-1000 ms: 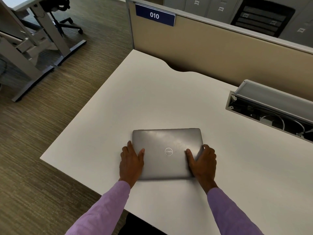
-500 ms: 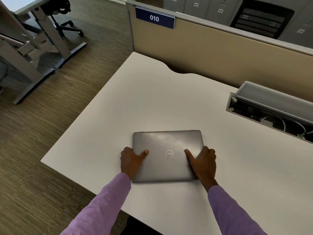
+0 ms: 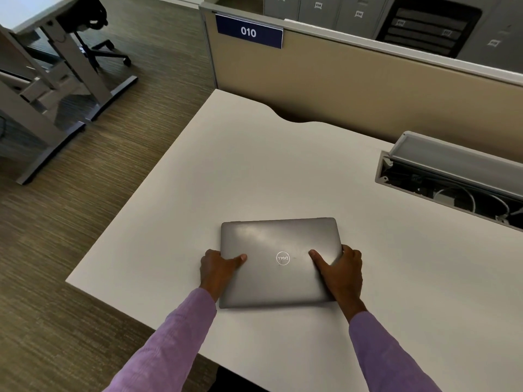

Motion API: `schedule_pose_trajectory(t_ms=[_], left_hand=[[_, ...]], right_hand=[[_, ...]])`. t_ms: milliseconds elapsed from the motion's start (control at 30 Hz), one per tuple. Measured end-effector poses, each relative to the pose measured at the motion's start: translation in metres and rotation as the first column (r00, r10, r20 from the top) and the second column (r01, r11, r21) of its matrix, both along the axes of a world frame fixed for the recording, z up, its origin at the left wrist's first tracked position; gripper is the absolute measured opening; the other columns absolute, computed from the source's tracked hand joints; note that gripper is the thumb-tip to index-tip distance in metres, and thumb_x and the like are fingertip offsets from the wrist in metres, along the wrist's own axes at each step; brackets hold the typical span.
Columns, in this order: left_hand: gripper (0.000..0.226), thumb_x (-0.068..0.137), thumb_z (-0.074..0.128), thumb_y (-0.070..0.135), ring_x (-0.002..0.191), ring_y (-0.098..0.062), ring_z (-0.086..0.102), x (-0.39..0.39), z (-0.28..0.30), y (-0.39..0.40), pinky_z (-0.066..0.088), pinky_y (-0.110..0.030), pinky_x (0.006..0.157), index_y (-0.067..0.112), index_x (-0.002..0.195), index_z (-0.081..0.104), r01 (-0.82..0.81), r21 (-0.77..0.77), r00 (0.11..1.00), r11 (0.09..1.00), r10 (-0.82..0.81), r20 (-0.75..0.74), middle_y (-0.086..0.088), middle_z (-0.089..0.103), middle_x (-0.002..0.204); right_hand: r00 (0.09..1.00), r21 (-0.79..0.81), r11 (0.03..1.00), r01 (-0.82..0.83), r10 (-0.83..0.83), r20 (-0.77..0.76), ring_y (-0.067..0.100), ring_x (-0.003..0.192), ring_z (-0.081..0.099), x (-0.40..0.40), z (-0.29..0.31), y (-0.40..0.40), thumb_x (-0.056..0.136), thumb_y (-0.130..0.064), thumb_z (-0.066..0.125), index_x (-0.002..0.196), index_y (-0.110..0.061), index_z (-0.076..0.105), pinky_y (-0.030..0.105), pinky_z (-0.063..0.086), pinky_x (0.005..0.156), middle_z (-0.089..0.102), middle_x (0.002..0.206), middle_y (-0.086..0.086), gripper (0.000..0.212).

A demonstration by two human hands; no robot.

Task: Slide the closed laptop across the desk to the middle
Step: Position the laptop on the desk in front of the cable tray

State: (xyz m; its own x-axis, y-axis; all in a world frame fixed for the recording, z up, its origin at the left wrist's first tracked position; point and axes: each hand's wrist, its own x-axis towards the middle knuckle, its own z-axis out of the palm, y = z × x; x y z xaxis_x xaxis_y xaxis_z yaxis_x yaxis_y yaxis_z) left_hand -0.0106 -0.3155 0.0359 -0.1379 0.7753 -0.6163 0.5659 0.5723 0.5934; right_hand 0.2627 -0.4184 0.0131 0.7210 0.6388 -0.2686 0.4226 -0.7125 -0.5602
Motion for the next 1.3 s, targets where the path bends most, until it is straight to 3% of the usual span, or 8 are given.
schedule_pose_trajectory(t_ms=[300, 467, 767, 867, 1000, 1300], left_hand=[[0.038, 0.069, 0.089, 0.040, 0.069, -0.021, 0.069, 0.011, 0.002, 0.008, 0.059, -0.035, 0.064, 0.011, 0.071, 0.065, 0.110, 0.054, 0.994, 0.992, -0.109, -0.010, -0.005, 0.071, 0.077], [0.040, 0.069, 0.089, 0.039, 0.067, -0.017, 0.063, 0.020, 0.007, 0.014, 0.051, -0.029, 0.061, 0.017, 0.069, 0.056, 0.167, 0.062, 0.986, 0.984, -0.166, -0.023, 0.001, 0.064, 0.075], [0.055, 0.057, 0.086, 0.053, 0.074, -0.025, 0.070, 0.030, 0.006, 0.028, 0.053, -0.030, 0.059, 0.006, 0.079, 0.068, 0.300, -0.003, 0.953, 0.954, -0.300, -0.049, -0.008, 0.072, 0.084], [0.072, 0.042, 0.077, 0.069, 0.077, -0.025, 0.070, 0.030, -0.004, 0.032, 0.058, -0.035, 0.066, 0.009, 0.082, 0.068, 0.322, -0.011, 0.944, 0.947, -0.321, -0.074, -0.006, 0.071, 0.088], [0.081, 0.038, 0.073, 0.073, 0.080, -0.028, 0.069, 0.029, -0.020, 0.035, 0.058, -0.037, 0.068, 0.008, 0.084, 0.067, 0.355, -0.008, 0.928, 0.935, -0.354, -0.117, -0.009, 0.070, 0.092], [0.073, 0.073, 0.083, 0.049, 0.112, -0.039, 0.058, 0.040, 0.006, 0.025, 0.051, -0.044, 0.093, -0.002, 0.116, 0.055, 0.413, 0.026, 0.899, 0.910, -0.403, -0.169, -0.020, 0.057, 0.121]], right_hand=[[0.992, 0.023, 0.992, 0.123, -0.122, -0.026, 0.028, 0.113, 0.054, -0.003, 0.008, -0.019, 0.061, -0.078, 0.074, 0.126, -0.014, 0.052, 0.045, 0.053, 0.084, 0.049, 0.116, 0.004, 0.094], [0.980, 0.028, 0.980, 0.199, -0.198, -0.025, 0.031, 0.113, 0.055, -0.008, 0.012, -0.032, 0.062, -0.075, 0.077, 0.126, -0.012, 0.054, 0.045, 0.053, 0.084, 0.051, 0.117, 0.006, 0.093], [0.950, 0.024, 0.950, 0.311, -0.309, -0.049, 0.030, 0.113, 0.053, -0.019, 0.011, -0.054, 0.064, -0.073, 0.077, 0.124, -0.011, 0.052, 0.044, 0.052, 0.084, 0.050, 0.116, 0.006, 0.090], [0.944, 0.015, 0.944, 0.330, -0.329, -0.036, 0.031, 0.115, 0.053, -0.021, 0.011, -0.057, 0.065, -0.072, 0.077, 0.126, -0.010, 0.053, 0.044, 0.052, 0.085, 0.051, 0.117, 0.007, 0.090], [0.938, -0.004, 0.939, 0.344, -0.344, -0.025, 0.031, 0.114, 0.053, -0.024, 0.009, -0.060, 0.065, -0.073, 0.076, 0.124, -0.010, 0.054, 0.045, 0.052, 0.085, 0.051, 0.116, 0.007, 0.089], [0.939, -0.016, 0.939, 0.344, -0.344, 0.017, 0.032, 0.110, 0.055, -0.027, 0.004, -0.061, 0.064, -0.078, 0.073, 0.122, -0.012, 0.054, 0.046, 0.053, 0.086, 0.052, 0.114, 0.007, 0.090]])
